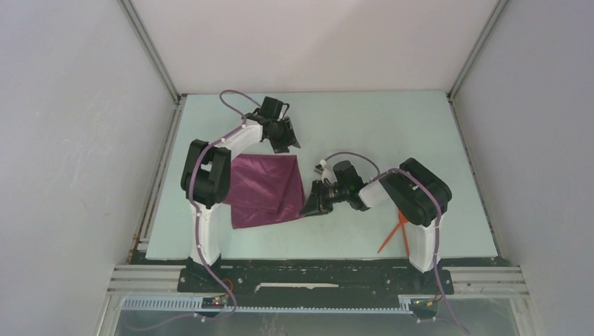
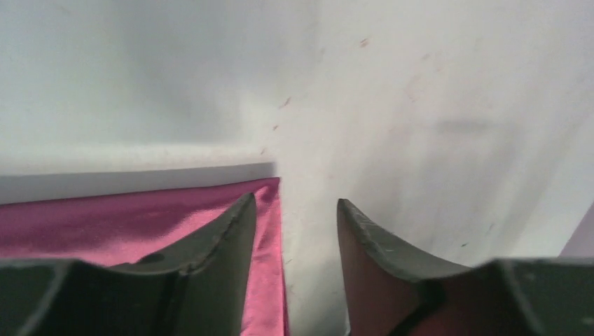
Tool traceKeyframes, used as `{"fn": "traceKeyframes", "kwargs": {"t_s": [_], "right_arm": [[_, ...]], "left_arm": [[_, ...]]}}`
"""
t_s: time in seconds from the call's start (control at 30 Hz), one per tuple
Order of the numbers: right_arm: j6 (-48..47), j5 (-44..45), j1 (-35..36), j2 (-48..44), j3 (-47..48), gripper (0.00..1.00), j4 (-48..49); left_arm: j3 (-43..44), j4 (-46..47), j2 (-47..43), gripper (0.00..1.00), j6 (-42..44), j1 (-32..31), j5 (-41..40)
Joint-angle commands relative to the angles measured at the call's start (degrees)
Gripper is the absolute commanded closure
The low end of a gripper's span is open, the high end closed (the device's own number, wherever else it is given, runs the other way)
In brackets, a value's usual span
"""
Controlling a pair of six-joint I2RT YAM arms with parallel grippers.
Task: Fold the napkin into a case and place the utensils inside
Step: Turn over the upper triangle folded napkin at the center of the board, then smooth out the lower triangle-folded napkin at the center of the board.
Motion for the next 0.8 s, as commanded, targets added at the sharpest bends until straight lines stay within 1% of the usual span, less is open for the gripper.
{"fn": "traceKeyframes", "kwargs": {"t_s": [0.0,0.07,0.13,0.17,0.2,0.27,0.3,0.37,0.4,0.5,0.53,0.57,0.67,0.77], "right_arm": [[-4.02,3.75,-1.47,-4.65,-3.18,0.59,-8.17],[-10.09,9.70,-1.35,-10.84,-3.29,0.45,-17.98],[-13.69,12.50,-1.46,-14.53,-3.12,0.37,-23.36],[-14.71,13.72,-1.62,-15.39,-2.97,0.35,-24.90],[-15.59,14.60,-1.64,-15.34,-2.59,0.34,-25.68],[-15.67,14.38,-1.98,-13.29,-1.04,0.34,-26.03],[-14.82,13.62,-2.03,-12.11,-0.45,0.35,-25.26],[-12.66,13.04,-1.55,-10.55,0.48,0.37,-22.95],[-11.93,13.32,-1.25,-10.22,0.71,0.37,-22.28],[-11.10,13.07,-1.07,-8.57,2.02,0.43,-22.58],[-11.14,13.01,-1.03,-8.31,2.29,0.44,-22.89],[-11.33,12.94,-1.02,-8.22,2.37,0.46,-23.11],[-12.06,13.16,-0.74,-8.28,2.62,0.49,-23.70],[-12.41,12.81,-0.51,-8.09,3.07,0.50,-23.94]], "left_arm": [[3.79,-2.92,-6.24,0.44,7.82,-0.23,0.60],[1.10,-6.14,-13.22,0.38,11.50,-0.49,0.56],[-3.97,-9.40,-19.43,0.36,14.76,-1.00,-1.53],[-7.14,-11.07,-22.06,0.35,16.01,-1.49,-2.85],[-10.81,-11.98,-24.18,0.31,16.87,-2.17,-3.79],[-17.34,-13.23,-27.67,0.12,17.34,-4.43,-7.14],[-19.65,-13.63,-28.81,0.11,17.12,-5.79,-8.92],[-23.06,-13.23,-30.13,0.13,16.26,-8.56,-12.02],[-24.12,-12.65,-30.14,0.18,15.70,-9.61,-12.55],[-25.51,-11.50,-28.10,0.37,13.87,-12.10,-12.67],[-25.66,-11.53,-27.27,0.41,13.62,-12.83,-13.25],[-25.91,-11.50,-26.47,0.42,13.16,-13.91,-13.60],[-27.25,-11.02,-24.98,0.36,12.74,-15.45,-13.99],[-28.78,-11.40,-25.55,0.35,12.32,-15.93,-16.09]]}}
